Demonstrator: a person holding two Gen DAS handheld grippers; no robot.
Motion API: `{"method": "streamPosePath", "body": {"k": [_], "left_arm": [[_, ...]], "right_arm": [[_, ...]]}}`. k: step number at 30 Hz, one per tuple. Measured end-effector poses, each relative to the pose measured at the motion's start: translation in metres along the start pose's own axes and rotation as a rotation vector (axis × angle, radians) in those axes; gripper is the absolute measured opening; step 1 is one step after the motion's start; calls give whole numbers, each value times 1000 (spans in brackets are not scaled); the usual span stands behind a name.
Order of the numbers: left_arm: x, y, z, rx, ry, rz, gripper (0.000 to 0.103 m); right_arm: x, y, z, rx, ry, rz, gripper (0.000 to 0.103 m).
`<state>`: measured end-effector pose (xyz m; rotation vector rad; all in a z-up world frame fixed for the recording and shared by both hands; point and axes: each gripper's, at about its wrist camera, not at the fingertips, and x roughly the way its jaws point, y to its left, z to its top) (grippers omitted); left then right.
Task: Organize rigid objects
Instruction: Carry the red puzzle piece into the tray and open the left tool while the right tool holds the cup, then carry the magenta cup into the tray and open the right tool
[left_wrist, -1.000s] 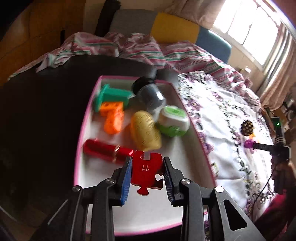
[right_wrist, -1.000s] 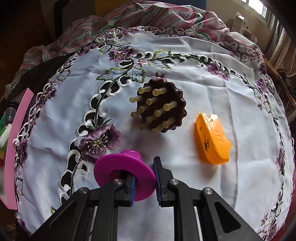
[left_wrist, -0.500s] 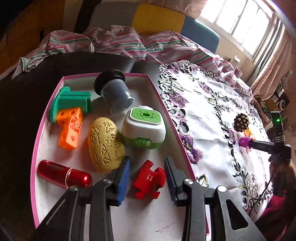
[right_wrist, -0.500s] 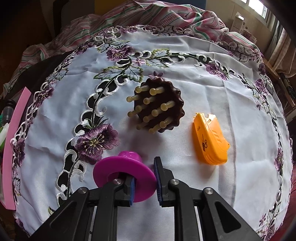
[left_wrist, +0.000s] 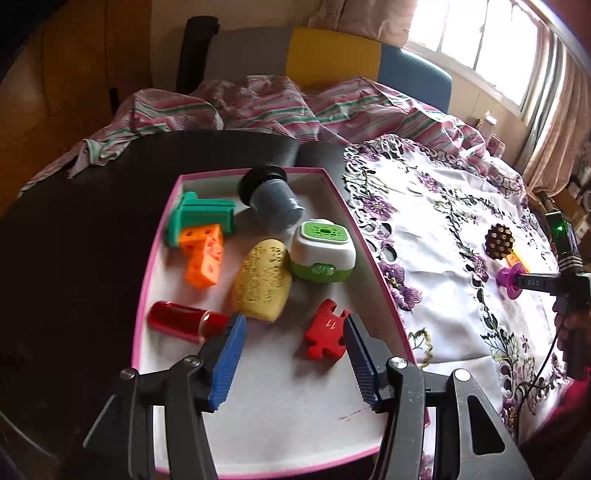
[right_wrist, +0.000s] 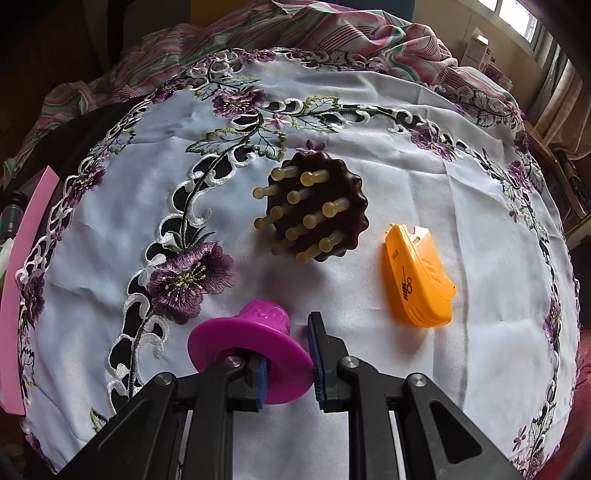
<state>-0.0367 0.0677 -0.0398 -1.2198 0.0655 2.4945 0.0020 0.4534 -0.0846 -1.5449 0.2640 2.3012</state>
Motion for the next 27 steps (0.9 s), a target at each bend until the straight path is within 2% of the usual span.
{"method": "streamPosePath", "body": {"k": [13, 19, 22, 27], "left_arm": [[-14, 23, -10, -44, -7, 51, 56], [-17, 36, -13, -65, -5, 65, 56], [-17, 42, -15, -75, -4, 67, 56], [-18, 49, -18, -95, -3, 72, 56]], "right_arm": [[-3, -2, 0, 5, -24, -25, 14], [-14, 8, 3, -7, -55, -1, 14], [-25, 22, 5, -26, -75, 28, 14], [-51, 76, 4, -128, -128, 103, 14]]}}
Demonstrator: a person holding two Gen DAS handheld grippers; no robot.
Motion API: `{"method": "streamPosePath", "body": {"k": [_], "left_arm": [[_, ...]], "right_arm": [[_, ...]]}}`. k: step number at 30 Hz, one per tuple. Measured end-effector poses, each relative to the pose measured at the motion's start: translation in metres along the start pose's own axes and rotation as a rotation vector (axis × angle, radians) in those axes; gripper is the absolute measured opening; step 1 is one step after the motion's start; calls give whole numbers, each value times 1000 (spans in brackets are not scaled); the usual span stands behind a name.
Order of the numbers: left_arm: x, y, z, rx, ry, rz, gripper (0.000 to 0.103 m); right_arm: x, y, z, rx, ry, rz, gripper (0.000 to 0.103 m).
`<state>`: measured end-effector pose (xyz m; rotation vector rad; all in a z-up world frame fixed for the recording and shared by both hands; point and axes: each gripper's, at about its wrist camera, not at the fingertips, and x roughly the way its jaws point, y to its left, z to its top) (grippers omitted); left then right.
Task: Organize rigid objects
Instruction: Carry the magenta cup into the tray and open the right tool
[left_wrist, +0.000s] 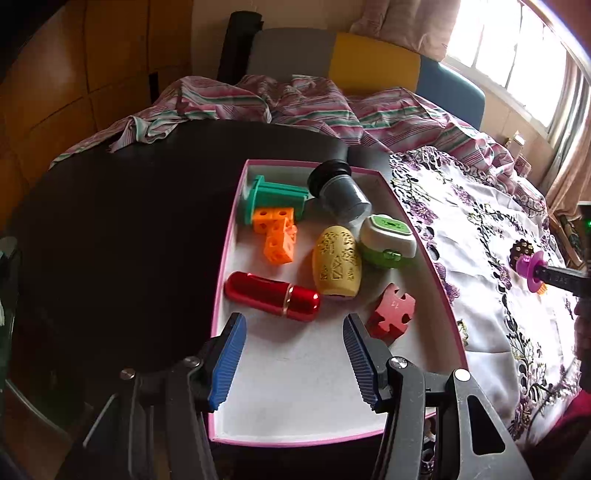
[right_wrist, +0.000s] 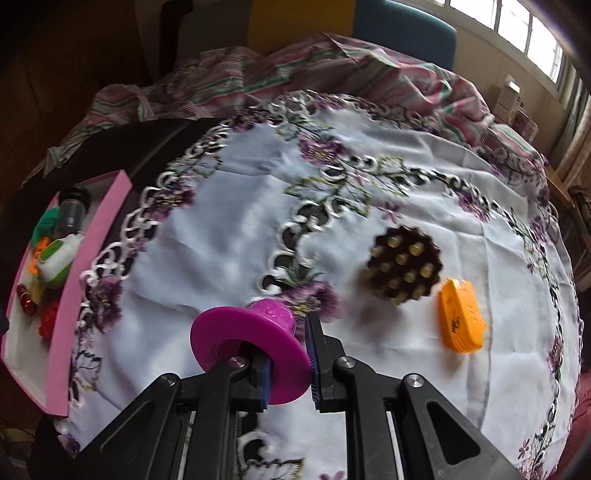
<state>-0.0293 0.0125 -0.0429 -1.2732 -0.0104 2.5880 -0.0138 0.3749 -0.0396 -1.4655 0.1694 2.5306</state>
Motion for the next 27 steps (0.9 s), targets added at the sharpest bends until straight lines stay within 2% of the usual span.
{"method": "streamPosePath", "body": {"k": [7, 11, 15, 20, 27], "left_arm": [[-3, 12, -3, -21, -9, 16, 56], [-5, 21, -4, -38, -14, 35, 56], [-6, 31, -6, -61, -10, 51, 56], [-5, 40, -8, -82, -9, 59, 56], [-6, 43, -9, -88, -14, 64, 57]], "right_arm": [[-18, 101, 4, -144, -53, 196, 14], [-20, 159, -2, -233, -43, 305, 14], [-12, 204, -16, -305, -3, 377, 14], [4, 237, -27, -358, 28, 373, 14], [23, 255, -16, -354, -17, 246, 14]]}}
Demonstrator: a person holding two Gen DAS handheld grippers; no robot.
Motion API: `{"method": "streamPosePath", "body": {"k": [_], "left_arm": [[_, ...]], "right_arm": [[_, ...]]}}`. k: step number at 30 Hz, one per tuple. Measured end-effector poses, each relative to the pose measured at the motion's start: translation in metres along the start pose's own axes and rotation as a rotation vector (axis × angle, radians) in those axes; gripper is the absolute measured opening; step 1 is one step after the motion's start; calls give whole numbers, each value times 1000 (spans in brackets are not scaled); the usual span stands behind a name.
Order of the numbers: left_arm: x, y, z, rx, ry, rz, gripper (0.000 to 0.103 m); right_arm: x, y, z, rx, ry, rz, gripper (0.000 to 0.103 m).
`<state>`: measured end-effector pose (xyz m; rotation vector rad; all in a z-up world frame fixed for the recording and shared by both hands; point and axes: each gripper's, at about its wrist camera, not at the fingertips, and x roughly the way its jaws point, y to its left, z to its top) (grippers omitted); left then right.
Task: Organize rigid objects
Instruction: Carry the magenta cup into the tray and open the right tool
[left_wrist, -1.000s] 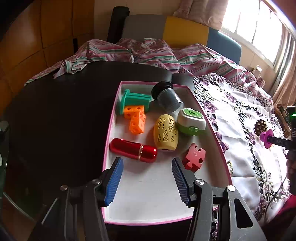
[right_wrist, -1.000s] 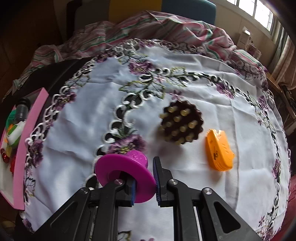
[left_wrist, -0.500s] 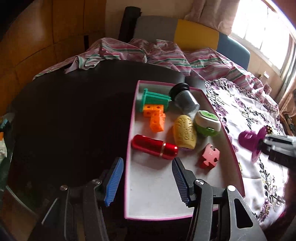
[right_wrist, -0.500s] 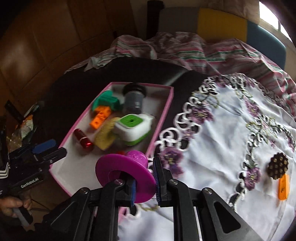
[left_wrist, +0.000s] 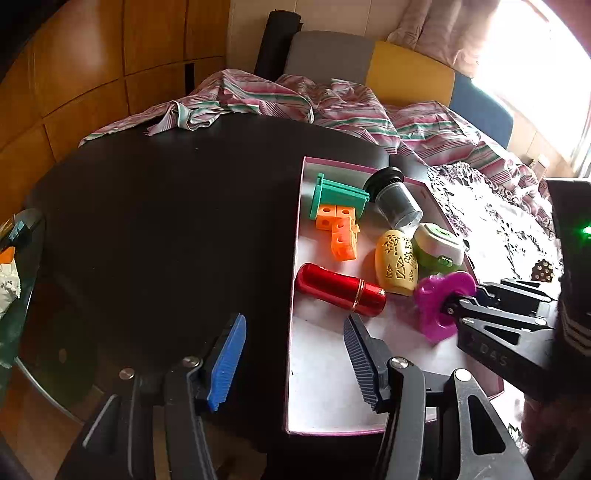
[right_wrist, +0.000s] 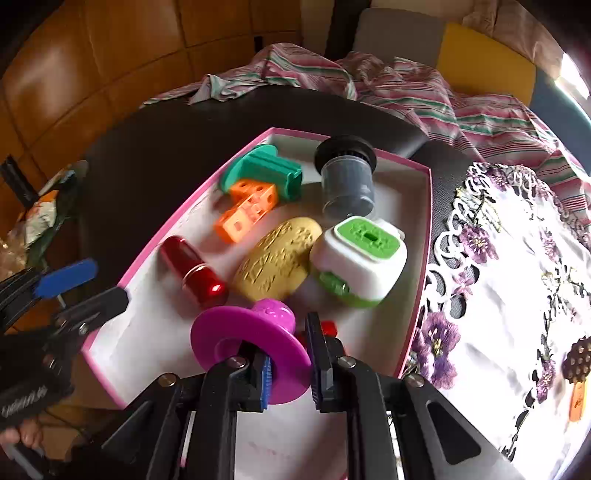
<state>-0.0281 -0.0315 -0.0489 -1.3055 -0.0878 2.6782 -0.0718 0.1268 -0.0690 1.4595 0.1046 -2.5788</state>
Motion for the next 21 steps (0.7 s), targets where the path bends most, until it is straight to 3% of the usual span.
{"method": "streamPosePath", "body": {"k": [8, 21], "left_arm": [[-1, 1, -1, -1, 1, 9, 59], [-2, 0, -4, 2, 0, 11, 63]], "right_arm": [[-3, 9, -6, -14, -12, -9, 22], [-8, 6, -10, 25, -8, 18, 26]]}}
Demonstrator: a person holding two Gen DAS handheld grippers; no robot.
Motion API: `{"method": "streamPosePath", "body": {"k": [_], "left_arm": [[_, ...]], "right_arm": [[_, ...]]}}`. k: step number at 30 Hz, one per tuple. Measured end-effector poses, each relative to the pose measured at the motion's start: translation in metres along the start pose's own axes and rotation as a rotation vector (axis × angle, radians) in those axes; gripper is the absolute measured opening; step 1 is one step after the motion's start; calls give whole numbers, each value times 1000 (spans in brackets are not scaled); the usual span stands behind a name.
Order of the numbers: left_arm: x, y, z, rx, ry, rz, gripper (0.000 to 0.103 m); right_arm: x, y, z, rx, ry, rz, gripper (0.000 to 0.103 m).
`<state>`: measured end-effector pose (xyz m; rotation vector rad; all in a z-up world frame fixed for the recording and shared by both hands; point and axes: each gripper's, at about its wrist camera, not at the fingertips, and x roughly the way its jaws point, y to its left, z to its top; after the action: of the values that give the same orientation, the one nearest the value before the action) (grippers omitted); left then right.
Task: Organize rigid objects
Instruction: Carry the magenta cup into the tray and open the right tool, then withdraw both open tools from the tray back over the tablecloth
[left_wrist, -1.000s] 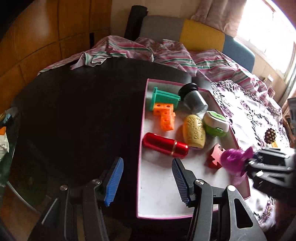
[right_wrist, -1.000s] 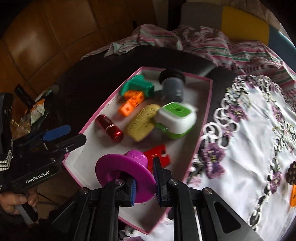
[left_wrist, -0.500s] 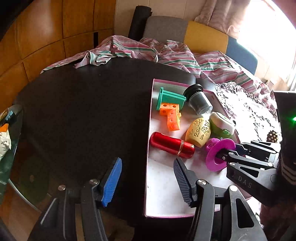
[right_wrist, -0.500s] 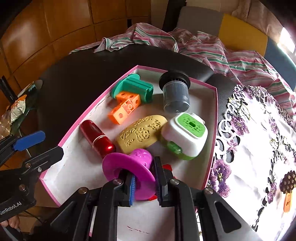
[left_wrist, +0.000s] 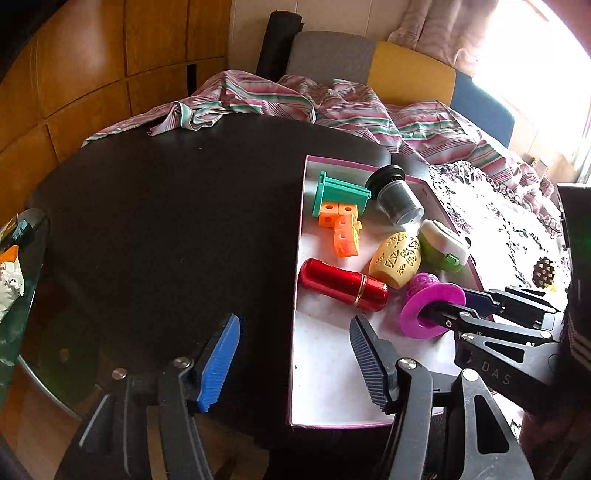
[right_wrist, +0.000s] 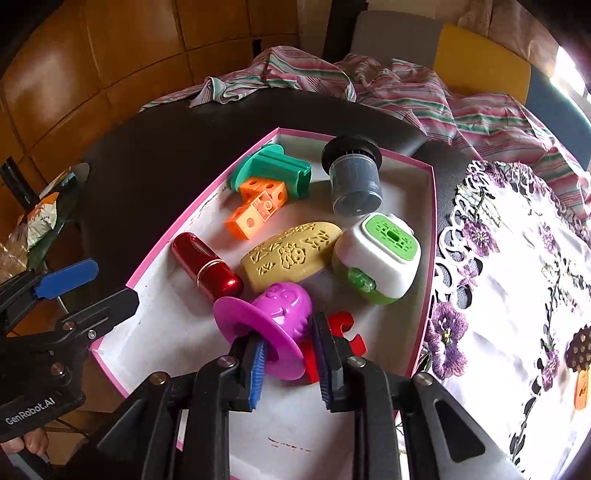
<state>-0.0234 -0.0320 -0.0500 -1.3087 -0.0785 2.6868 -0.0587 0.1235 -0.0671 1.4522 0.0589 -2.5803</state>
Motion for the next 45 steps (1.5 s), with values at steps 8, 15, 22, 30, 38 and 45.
{"method": "streamPosePath", "body": {"k": [8, 15, 22, 30, 38, 45], "left_arm": [[-1, 3, -1, -8, 0, 0, 63], [0, 2, 0, -6, 2, 3, 63], [-1, 4, 3, -5, 0, 14, 63], [-4, 3, 5, -5, -8, 12, 64], [-11, -5, 6, 17, -26, 3, 67], [-15, -17, 10, 51, -36, -10, 67]], "right_arm": [[-9, -8, -9, 13, 37, 75, 37], [-21, -11, -14, 43, 36, 151, 35], [-8, -5, -6, 38, 23, 92, 28], [-28, -14, -5, 49, -10, 127, 29], [-45, -31, -9, 98, -43, 83, 30], [-56, -57, -13, 144, -55, 31, 31]]}}
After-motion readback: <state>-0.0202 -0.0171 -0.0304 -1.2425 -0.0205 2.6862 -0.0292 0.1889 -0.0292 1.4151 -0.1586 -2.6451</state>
